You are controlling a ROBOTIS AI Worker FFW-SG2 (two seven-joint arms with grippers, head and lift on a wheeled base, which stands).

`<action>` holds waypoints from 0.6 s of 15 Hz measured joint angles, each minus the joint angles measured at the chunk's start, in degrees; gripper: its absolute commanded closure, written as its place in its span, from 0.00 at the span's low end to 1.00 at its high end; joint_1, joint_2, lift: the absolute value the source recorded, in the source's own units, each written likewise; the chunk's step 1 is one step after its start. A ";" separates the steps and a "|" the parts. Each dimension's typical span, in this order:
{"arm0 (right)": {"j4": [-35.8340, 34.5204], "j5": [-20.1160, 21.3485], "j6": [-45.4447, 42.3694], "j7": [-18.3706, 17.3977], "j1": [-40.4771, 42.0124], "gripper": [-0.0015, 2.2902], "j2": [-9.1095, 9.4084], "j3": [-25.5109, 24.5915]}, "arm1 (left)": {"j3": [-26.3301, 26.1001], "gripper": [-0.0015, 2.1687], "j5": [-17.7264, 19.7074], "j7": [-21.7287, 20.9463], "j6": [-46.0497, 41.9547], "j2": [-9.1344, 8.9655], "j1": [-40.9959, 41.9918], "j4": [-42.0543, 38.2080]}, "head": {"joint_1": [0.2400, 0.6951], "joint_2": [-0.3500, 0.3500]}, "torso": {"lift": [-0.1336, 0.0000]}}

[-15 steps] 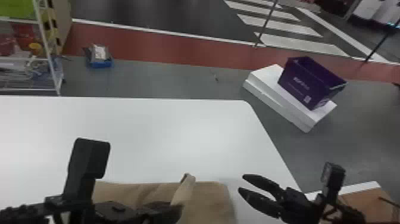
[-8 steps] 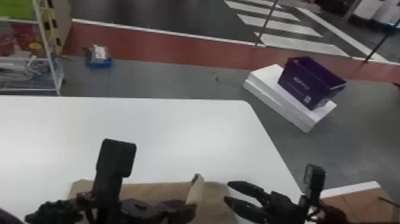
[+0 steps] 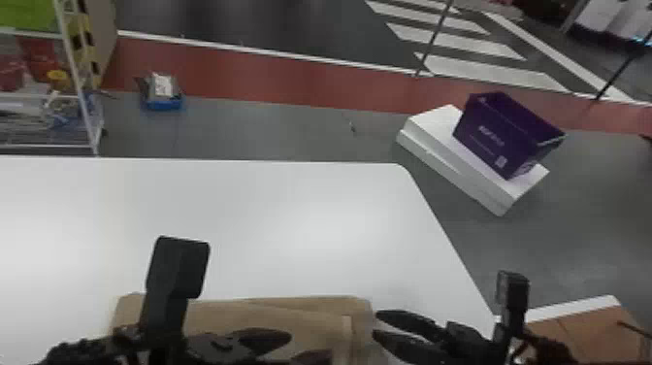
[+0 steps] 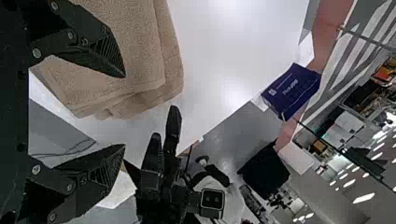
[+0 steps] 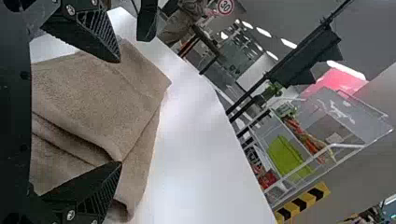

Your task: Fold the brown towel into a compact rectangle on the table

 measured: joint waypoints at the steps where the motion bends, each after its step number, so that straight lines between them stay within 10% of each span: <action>1: -0.32 -0.14 2.39 0.00 0.24 0.05 -0.52 -1.31 | 1.07 0.02 -0.09 -0.23 0.01 0.00 0.78 -1.00 | 1.00 0.00 | 0.07; 6: -3.99 -3.35 9.19 0.00 4.26 0.09 -0.89 -5.59 | 6.51 0.02 -5.75 -2.38 -0.10 0.00 3.92 -3.65 | 1.00 0.00 | 0.07; 9: -7.89 -3.00 15.45 -0.05 6.13 0.10 1.89 -4.37 | 9.80 0.02 -8.73 -5.38 -0.10 0.00 5.85 -3.52 | 1.00 0.00 | 0.07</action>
